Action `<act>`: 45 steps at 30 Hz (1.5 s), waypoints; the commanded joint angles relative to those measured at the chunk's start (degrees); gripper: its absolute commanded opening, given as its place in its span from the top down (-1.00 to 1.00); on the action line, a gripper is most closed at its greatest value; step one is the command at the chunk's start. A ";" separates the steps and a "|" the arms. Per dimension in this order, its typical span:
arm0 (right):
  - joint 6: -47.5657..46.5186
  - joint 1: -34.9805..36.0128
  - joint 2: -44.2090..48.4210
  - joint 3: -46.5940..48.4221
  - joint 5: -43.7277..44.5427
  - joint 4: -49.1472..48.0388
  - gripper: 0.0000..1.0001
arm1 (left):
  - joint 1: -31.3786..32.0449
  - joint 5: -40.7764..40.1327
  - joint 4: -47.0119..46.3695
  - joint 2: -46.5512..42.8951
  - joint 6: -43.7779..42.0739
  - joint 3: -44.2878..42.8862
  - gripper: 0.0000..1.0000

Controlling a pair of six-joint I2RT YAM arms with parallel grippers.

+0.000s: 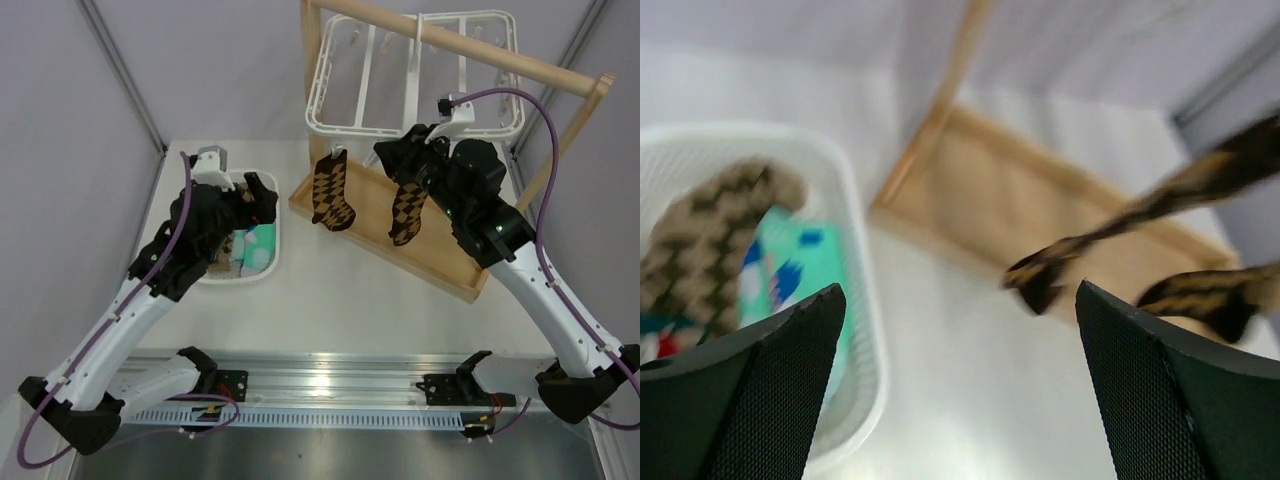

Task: Clip the socks to the hanger
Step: Pick up the sock from the bin.

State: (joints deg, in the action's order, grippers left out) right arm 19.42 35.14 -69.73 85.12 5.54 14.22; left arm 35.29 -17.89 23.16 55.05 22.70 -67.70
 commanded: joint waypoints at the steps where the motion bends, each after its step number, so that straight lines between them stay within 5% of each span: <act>1: -0.61 -0.68 1.71 -0.22 -0.62 -2.97 0.89 | -5.30 -0.75 13.22 2.78 7.44 4.23 -0.98; 17: 0.18 -2.61 2.85 -1.98 -3.52 -2.62 0.87 | -22.10 -3.29 11.91 25.19 15.44 6.88 -0.90; 31: 1.76 -5.43 2.94 -3.91 -8.35 -4.46 0.87 | -22.81 -18.23 17.80 37.32 13.96 1.08 -0.41; 45: 3.43 -7.18 2.85 -5.14 -11.25 -6.04 0.88 | -22.98 -21.40 21.05 43.12 11.67 -1.99 -0.32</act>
State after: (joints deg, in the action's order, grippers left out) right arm 22.28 28.40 -67.77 80.34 -4.54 10.94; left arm 12.82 -36.97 43.11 97.14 35.44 -67.33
